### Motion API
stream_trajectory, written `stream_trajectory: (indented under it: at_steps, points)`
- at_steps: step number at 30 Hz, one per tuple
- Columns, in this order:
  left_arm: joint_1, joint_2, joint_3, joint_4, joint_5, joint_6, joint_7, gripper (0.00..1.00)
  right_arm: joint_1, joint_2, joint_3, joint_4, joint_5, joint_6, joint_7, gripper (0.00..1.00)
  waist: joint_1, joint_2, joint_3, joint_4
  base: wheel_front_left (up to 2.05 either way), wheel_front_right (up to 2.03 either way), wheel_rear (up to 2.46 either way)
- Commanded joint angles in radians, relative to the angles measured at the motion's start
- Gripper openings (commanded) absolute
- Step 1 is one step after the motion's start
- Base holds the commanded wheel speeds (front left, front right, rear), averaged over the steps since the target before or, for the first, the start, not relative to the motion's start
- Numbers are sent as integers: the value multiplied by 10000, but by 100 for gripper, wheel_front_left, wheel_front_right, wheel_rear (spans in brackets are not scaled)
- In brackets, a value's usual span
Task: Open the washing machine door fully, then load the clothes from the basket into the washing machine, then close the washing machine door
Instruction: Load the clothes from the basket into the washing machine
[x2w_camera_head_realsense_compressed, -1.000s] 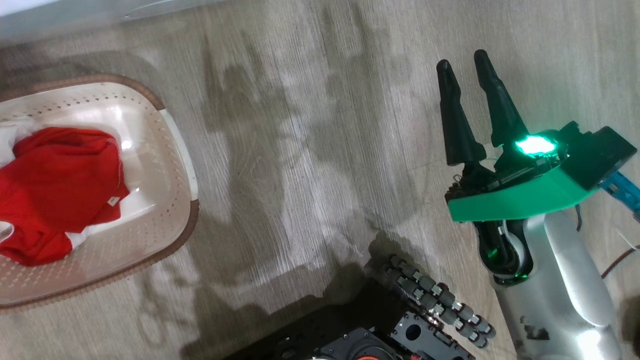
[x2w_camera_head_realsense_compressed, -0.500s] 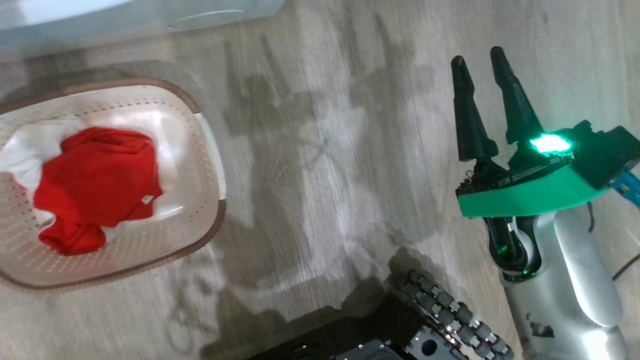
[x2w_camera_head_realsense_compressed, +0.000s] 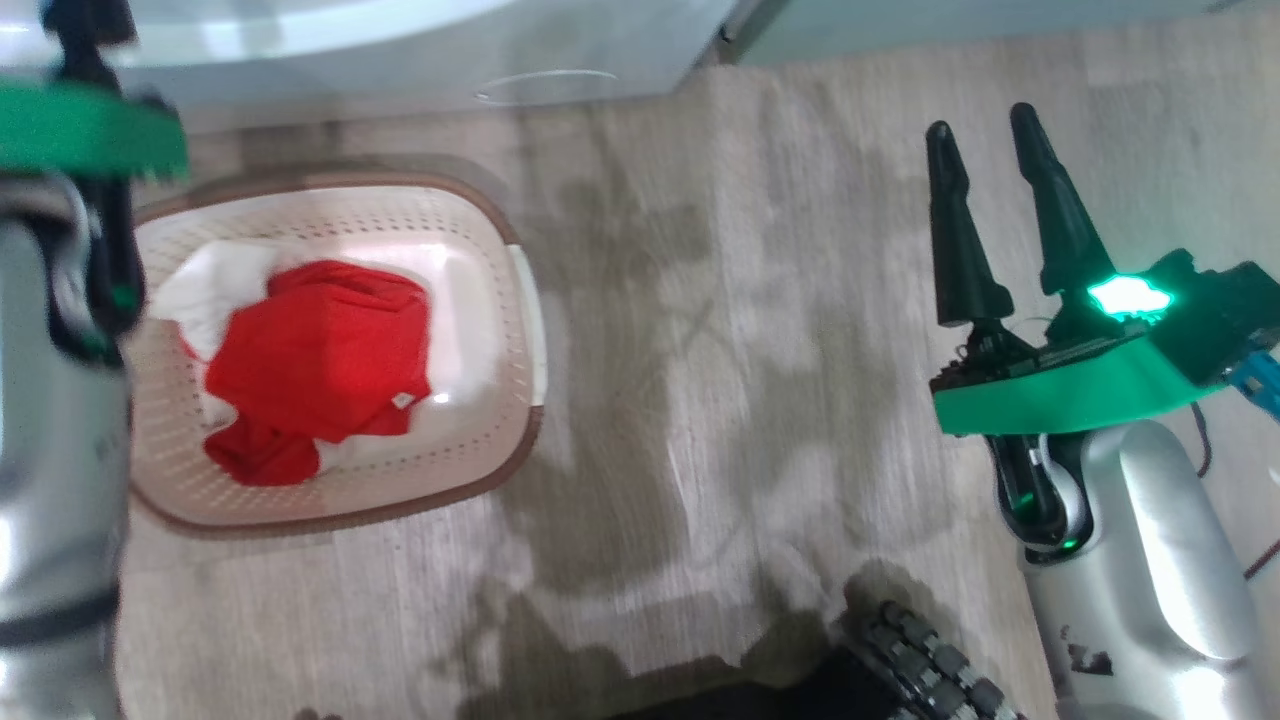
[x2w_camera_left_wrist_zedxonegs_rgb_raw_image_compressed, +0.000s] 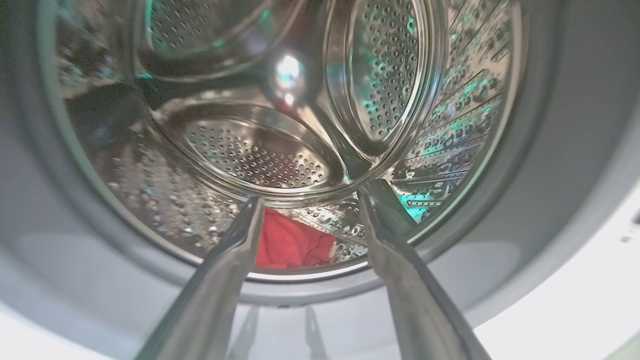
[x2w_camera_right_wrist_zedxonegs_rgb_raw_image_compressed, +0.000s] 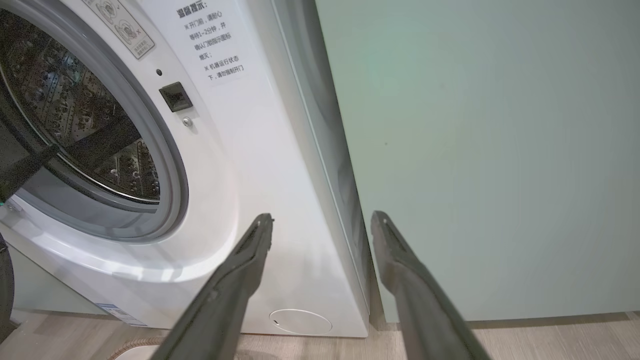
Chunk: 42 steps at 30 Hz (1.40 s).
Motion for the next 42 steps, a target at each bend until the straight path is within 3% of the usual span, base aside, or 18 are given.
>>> stream_trajectory:
  at_steps: [1,13,23,42]
  points:
    - [141,322,427,-569,96,122,-47,100,252,-20,105,-264,-95,0,-65,100,1,0,-261,277,0,0,0]
    - [3803,-230,961,-3137,750,784,-48,100,481,-20,-335,131,-946,0,-65,100,1,0,-1669,912,0,0,0]
    - [5465,-619,597,-3269,938,808,-48,100,1039,-20,-605,393,-1428,0,82,100,1,0,-2952,1230,0,0,0]
    - [7238,-605,20,-3347,1056,975,517,100,2553,-20,-1033,-74,-1620,0,765,100,1,0,-4793,1156,0,0,0]
